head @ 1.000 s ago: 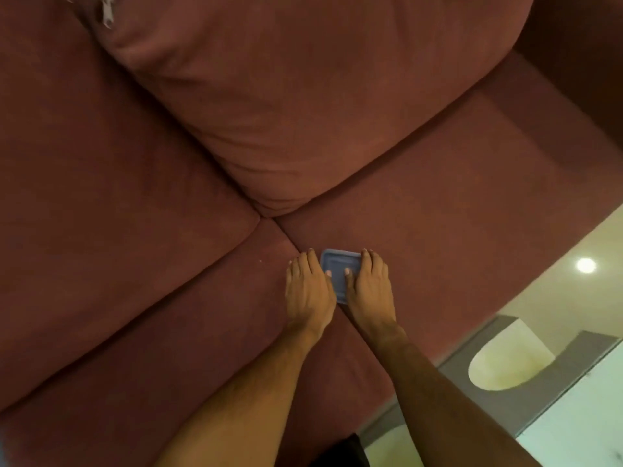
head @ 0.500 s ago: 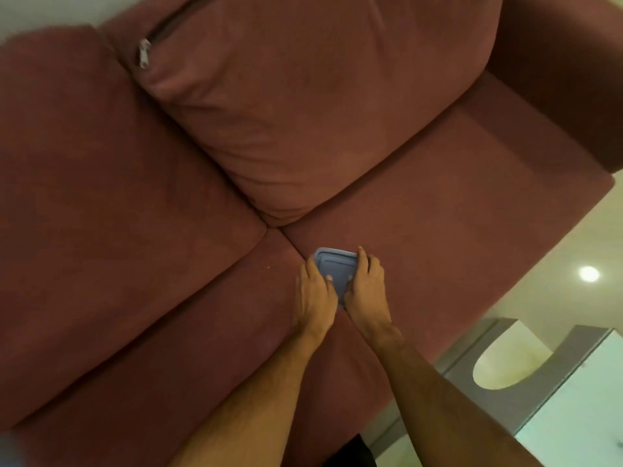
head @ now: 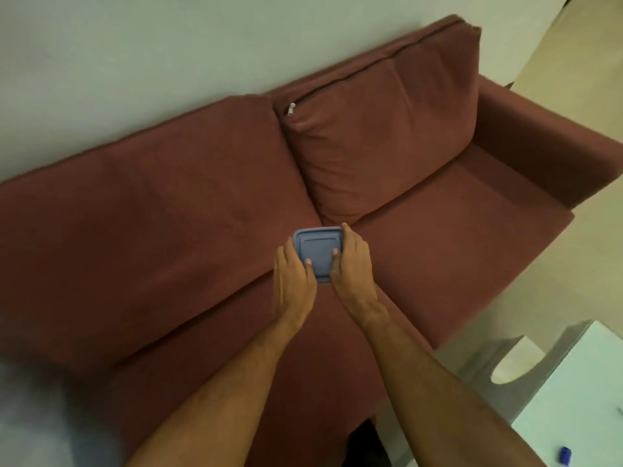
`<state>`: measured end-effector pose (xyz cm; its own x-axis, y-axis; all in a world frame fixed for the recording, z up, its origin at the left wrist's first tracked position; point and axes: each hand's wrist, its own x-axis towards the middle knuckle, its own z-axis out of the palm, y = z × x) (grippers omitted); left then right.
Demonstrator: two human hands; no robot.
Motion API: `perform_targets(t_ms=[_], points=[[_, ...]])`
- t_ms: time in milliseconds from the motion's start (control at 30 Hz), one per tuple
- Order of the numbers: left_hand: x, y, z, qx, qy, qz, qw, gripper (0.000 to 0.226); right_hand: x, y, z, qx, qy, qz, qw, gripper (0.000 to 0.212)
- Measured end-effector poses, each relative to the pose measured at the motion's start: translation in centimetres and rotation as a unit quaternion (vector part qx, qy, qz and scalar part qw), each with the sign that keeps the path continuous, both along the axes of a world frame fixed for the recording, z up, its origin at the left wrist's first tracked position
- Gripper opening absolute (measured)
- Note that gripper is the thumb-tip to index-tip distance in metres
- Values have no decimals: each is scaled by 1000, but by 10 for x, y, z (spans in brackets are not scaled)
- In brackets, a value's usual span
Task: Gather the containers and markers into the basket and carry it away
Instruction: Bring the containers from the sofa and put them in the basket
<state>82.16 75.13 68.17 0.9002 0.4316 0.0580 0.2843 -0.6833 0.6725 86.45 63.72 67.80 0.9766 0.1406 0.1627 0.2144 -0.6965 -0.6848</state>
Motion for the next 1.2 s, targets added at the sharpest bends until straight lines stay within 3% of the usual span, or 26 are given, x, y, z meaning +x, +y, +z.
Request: perform_targets(t_ms=[100, 300, 667, 1067, 1200], points=[[-79, 45, 28, -1, -33, 0, 999, 52, -73, 43, 27, -1, -30, 18, 999, 54], [-210, 98, 63, -23, -34, 33, 999, 39, -196, 96, 58, 13, -5, 46, 999, 55], [-352, 76, 71, -49, -9, 66, 997, 47, -338, 76, 63, -3, 39, 79, 996, 56], [-481, -91, 54, -39, -19, 9, 999, 37, -478, -102, 49, -12, 33, 46, 998, 59], [-560, -203, 35, -66, 2, 11, 998, 38, -554, -210, 35, -46, 30, 36, 998, 58]])
